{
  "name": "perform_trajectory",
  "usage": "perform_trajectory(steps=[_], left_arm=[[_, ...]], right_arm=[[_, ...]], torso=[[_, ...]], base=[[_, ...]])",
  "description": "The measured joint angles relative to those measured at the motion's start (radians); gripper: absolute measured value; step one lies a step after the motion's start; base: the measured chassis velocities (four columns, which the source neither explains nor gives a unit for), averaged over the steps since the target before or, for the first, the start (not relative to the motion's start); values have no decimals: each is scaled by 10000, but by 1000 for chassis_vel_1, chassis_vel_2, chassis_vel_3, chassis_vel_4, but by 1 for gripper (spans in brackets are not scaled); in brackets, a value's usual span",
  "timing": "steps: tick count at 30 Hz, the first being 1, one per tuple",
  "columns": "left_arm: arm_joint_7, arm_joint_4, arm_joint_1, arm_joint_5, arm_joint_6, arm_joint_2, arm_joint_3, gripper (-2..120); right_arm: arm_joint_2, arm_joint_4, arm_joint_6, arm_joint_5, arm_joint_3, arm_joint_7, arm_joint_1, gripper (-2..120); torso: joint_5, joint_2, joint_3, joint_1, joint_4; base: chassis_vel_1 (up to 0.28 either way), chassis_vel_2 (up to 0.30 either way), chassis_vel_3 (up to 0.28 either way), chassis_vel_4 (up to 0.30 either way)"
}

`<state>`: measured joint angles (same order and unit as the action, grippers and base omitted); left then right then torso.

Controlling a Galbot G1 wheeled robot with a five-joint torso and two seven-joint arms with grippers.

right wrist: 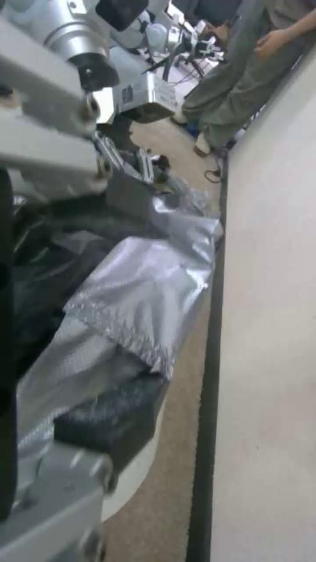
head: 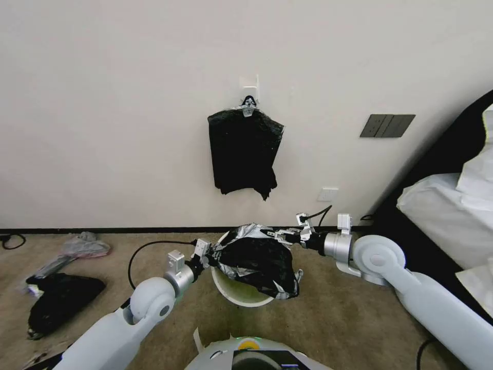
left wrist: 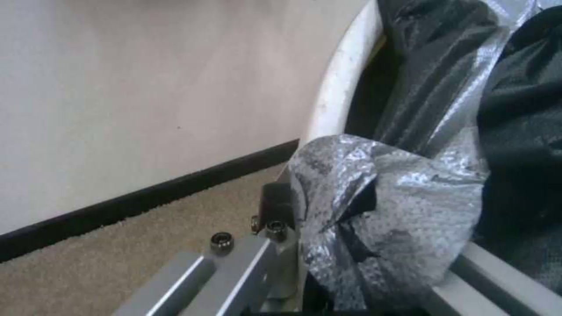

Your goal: Place a trash bag onto the trash bin.

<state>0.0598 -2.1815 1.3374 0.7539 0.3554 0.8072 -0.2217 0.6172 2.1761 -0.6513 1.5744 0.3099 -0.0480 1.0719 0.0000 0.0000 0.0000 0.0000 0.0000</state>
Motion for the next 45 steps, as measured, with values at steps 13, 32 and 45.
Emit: perform_trajectory(steps=[13,32,45], left_arm=[[75,123,-179,19,20,71,151,1],[109,26,-96,18,63,93,201,1],[109,-68,-66,21,91,60,223,1]], right_arm=[[-9,74,68,-3,57,-53,89,6],[-32,353,287,-254,129,-92,123,38],[-43,448,339,-289,168,-167,156,0]], torso=[[0,0,0,0,0],[-1,0,0,0,0],[0,0,0,0,0]], base=[[0,0,0,0],[0,0,0,0],[0,0,0,0]])
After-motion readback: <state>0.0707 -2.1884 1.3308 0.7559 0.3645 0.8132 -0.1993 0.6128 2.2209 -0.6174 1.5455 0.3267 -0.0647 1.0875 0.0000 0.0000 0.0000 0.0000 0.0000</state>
